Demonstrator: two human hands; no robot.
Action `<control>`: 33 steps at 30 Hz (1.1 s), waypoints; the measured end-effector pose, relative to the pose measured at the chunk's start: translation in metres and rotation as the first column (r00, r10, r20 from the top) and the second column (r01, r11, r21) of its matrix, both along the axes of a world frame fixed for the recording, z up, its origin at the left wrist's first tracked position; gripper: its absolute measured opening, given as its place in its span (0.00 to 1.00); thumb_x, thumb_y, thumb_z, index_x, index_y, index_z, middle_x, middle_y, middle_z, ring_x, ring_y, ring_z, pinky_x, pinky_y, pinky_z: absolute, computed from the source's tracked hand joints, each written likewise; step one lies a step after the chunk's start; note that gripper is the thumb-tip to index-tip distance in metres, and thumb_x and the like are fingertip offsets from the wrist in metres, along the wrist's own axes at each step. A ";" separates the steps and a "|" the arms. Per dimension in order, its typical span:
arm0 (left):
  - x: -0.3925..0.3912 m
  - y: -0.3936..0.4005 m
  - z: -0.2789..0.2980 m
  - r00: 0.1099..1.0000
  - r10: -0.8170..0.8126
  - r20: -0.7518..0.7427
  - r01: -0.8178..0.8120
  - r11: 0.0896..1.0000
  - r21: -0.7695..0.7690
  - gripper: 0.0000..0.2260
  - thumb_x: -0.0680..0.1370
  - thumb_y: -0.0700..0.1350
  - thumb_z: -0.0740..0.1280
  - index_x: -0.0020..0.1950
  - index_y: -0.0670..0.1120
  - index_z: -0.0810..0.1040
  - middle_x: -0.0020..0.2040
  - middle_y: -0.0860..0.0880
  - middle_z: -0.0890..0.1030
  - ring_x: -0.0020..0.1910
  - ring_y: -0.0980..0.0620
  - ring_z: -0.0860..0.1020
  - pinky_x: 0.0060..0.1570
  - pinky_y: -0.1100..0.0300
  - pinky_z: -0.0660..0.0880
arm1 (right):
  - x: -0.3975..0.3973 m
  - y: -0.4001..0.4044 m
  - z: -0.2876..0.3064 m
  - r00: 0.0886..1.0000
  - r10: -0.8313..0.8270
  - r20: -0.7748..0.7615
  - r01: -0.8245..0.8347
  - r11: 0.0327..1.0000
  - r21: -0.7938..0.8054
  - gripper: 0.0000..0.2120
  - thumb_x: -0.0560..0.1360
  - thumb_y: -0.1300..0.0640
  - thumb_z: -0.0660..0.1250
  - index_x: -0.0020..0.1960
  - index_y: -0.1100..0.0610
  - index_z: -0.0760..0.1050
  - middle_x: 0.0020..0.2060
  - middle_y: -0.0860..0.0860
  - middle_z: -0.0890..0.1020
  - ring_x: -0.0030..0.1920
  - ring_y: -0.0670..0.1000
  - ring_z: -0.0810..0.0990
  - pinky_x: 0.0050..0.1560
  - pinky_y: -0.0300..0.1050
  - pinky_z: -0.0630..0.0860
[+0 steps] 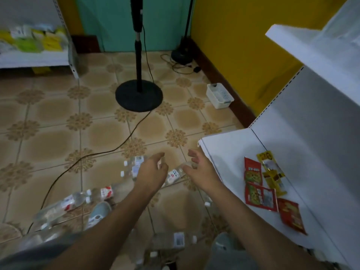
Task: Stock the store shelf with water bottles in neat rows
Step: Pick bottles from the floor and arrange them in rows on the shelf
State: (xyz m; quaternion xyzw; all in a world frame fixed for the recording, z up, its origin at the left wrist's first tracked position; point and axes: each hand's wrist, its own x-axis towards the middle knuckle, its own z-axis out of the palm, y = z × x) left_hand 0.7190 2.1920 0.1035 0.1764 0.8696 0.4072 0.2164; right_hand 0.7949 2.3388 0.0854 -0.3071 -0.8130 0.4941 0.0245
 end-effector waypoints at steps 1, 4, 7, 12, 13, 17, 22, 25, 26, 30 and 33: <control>-0.003 0.010 -0.017 0.999 -0.014 0.035 0.014 1.000 -0.016 0.20 0.80 0.42 0.59 0.72 0.45 0.68 0.71 0.48 0.70 0.70 0.50 0.68 0.66 0.61 0.63 | -0.006 0.009 -0.015 0.999 -0.008 0.033 0.008 1.000 0.015 0.27 0.75 0.56 0.71 0.72 0.53 0.66 0.67 0.47 0.73 0.67 0.48 0.71 0.64 0.45 0.71; -0.011 0.037 -0.070 0.995 -0.034 0.095 0.039 0.998 -0.055 0.20 0.80 0.44 0.60 0.72 0.46 0.68 0.70 0.48 0.72 0.68 0.49 0.70 0.62 0.63 0.65 | -0.023 0.030 -0.068 0.986 -0.013 0.165 -0.001 0.996 0.085 0.28 0.75 0.57 0.71 0.73 0.54 0.66 0.67 0.49 0.73 0.67 0.50 0.72 0.64 0.43 0.71; -0.012 0.060 -0.134 0.973 0.020 0.228 0.000 0.996 -0.090 0.19 0.79 0.43 0.61 0.70 0.47 0.70 0.67 0.47 0.75 0.64 0.49 0.74 0.57 0.64 0.67 | -0.039 0.049 -0.131 0.960 0.080 0.268 -0.123 0.982 0.144 0.28 0.75 0.59 0.71 0.72 0.53 0.66 0.66 0.50 0.74 0.65 0.50 0.74 0.61 0.40 0.72; -0.004 0.075 -0.245 0.915 0.059 0.399 0.013 0.985 -0.175 0.19 0.79 0.46 0.61 0.71 0.49 0.69 0.68 0.50 0.73 0.66 0.51 0.72 0.64 0.62 0.65 | -0.071 0.078 -0.241 0.882 0.213 0.420 -0.330 0.916 0.229 0.32 0.74 0.54 0.69 0.75 0.52 0.63 0.70 0.51 0.71 0.68 0.53 0.71 0.66 0.54 0.72; -0.003 0.077 -0.265 0.903 0.058 0.426 0.023 0.983 -0.182 0.19 0.79 0.47 0.60 0.71 0.50 0.69 0.68 0.50 0.74 0.65 0.51 0.73 0.64 0.61 0.66 | -0.076 0.083 -0.258 0.869 0.227 0.439 -0.356 0.903 0.238 0.31 0.74 0.54 0.68 0.75 0.53 0.63 0.70 0.52 0.71 0.68 0.53 0.71 0.67 0.53 0.71; -0.004 0.088 -0.332 0.855 0.058 0.515 0.043 0.982 -0.183 0.21 0.79 0.52 0.56 0.73 0.51 0.67 0.70 0.52 0.71 0.67 0.53 0.70 0.67 0.61 0.65 | -0.093 0.105 -0.326 0.751 0.396 0.528 -0.604 0.735 0.307 0.34 0.74 0.64 0.66 0.77 0.53 0.59 0.76 0.50 0.63 0.74 0.51 0.61 0.74 0.48 0.61; -0.015 0.114 -0.387 0.708 0.205 0.676 -0.190 0.977 -0.098 0.17 0.80 0.48 0.59 0.68 0.51 0.72 0.66 0.50 0.75 0.66 0.50 0.72 0.68 0.56 0.66 | -0.117 0.120 -0.378 0.620 0.482 0.619 -0.779 0.474 0.411 0.33 0.67 0.59 0.74 0.71 0.52 0.69 0.69 0.50 0.71 0.71 0.54 0.67 0.71 0.55 0.61; -0.019 0.125 -0.403 0.596 0.284 0.751 -0.338 0.937 -0.086 0.13 0.78 0.47 0.60 0.61 0.50 0.77 0.56 0.48 0.80 0.57 0.47 0.78 0.60 0.47 0.75 | -0.125 0.125 -0.391 0.662 0.470 0.585 -0.748 0.362 0.556 0.31 0.59 0.55 0.79 0.60 0.50 0.76 0.56 0.49 0.79 0.59 0.54 0.76 0.61 0.57 0.72; -0.018 0.128 -0.407 0.570 0.298 0.766 -0.375 0.924 -0.081 0.13 0.79 0.44 0.60 0.61 0.48 0.77 0.56 0.47 0.80 0.57 0.47 0.78 0.59 0.46 0.75 | -0.128 0.125 -0.391 0.642 0.463 0.611 -0.764 0.317 0.562 0.29 0.61 0.54 0.78 0.61 0.50 0.75 0.56 0.49 0.78 0.58 0.54 0.75 0.61 0.56 0.70; -0.018 0.134 -0.404 0.488 0.366 0.792 -0.603 0.798 0.002 0.13 0.80 0.36 0.59 0.62 0.41 0.77 0.56 0.39 0.80 0.57 0.44 0.78 0.62 0.45 0.73 | -0.127 0.118 -0.391 0.618 0.393 0.681 -0.769 0.482 0.420 0.23 0.71 0.52 0.71 0.64 0.51 0.71 0.58 0.50 0.73 0.60 0.55 0.75 0.62 0.52 0.70; -0.016 0.135 -0.373 0.539 0.335 0.773 -0.602 0.795 0.075 0.18 0.77 0.36 0.60 0.65 0.47 0.76 0.58 0.49 0.81 0.56 0.55 0.79 0.59 0.53 0.75 | -0.104 0.110 -0.371 0.715 0.321 0.621 -0.590 0.753 0.291 0.25 0.68 0.52 0.73 0.62 0.53 0.72 0.57 0.51 0.75 0.57 0.53 0.77 0.56 0.47 0.76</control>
